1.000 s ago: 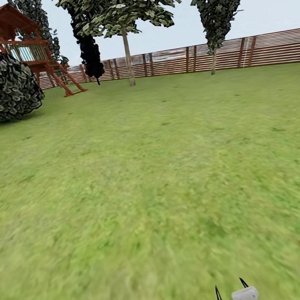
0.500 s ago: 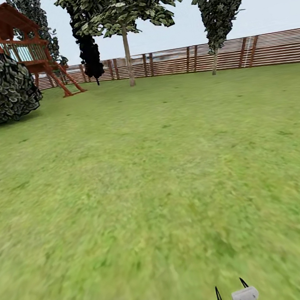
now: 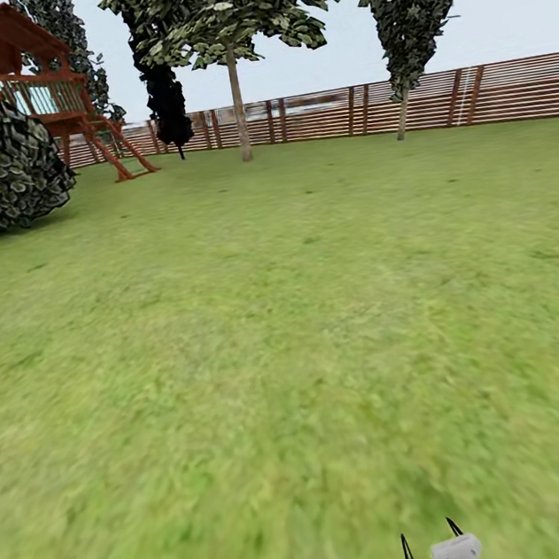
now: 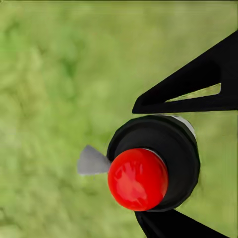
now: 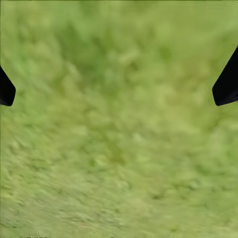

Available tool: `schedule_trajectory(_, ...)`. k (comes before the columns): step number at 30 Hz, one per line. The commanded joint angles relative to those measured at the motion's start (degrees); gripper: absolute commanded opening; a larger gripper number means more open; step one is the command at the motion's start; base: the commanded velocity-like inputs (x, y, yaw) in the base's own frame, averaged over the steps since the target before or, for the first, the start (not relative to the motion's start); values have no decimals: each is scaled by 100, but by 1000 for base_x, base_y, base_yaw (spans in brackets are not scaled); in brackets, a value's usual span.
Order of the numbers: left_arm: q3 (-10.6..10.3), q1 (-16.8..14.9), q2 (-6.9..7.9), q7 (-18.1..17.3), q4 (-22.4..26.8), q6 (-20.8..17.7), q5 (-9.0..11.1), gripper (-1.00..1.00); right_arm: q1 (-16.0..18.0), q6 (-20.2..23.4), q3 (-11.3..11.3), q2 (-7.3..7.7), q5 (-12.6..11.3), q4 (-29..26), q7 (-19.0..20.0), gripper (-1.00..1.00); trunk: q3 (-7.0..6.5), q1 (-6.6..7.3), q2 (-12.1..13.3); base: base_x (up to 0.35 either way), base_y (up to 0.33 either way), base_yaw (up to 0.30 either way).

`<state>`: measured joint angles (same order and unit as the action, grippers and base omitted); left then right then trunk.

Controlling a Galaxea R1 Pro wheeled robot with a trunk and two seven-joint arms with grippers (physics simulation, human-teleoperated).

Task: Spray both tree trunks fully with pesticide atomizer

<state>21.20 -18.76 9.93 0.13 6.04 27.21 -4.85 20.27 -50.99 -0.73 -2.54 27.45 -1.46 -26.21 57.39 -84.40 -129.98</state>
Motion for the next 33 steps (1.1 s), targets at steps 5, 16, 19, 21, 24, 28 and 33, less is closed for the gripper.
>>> schedule_trajectory(5,42,-4,0,5,-6,15,-51,-100,4,1,-6,-1,50,5,-60,100,5,-3,-2,339,0,0)
schedule_trajectory(16,42,-4,0,4,-6,15,-51,-100,4,1,-6,-1,50,5,-60,100,5,-3,-2,339,0,0)
schedule_trajectory(19,42,-4,0,5,-6,18,-51,-100,4,1,-6,-1,50,5,-60,100,5,-3,-2,339,0,0)
schedule_trajectory(21,42,-4,0,3,-8,16,-51,-100,4,1,-6,-1,50,5,-60,100,5,-3,-2,339,0,0)
schedule_trajectory(24,42,-4,0,4,-59,27,-51,-100,4,1,-6,-1,50,5,-60,100,5,-3,-2,339,0,0)
schedule_trajectory(28,42,-4,0,3,-75,29,-51,-100,4,1,-6,-1,50,5,-60,100,5,-3,-2,339,0,0)
schedule_trajectory(33,42,-4,0,4,-77,30,-51,-100,4,1,-6,-1,50,5,-60,100,5,-3,-2,339,0,0)
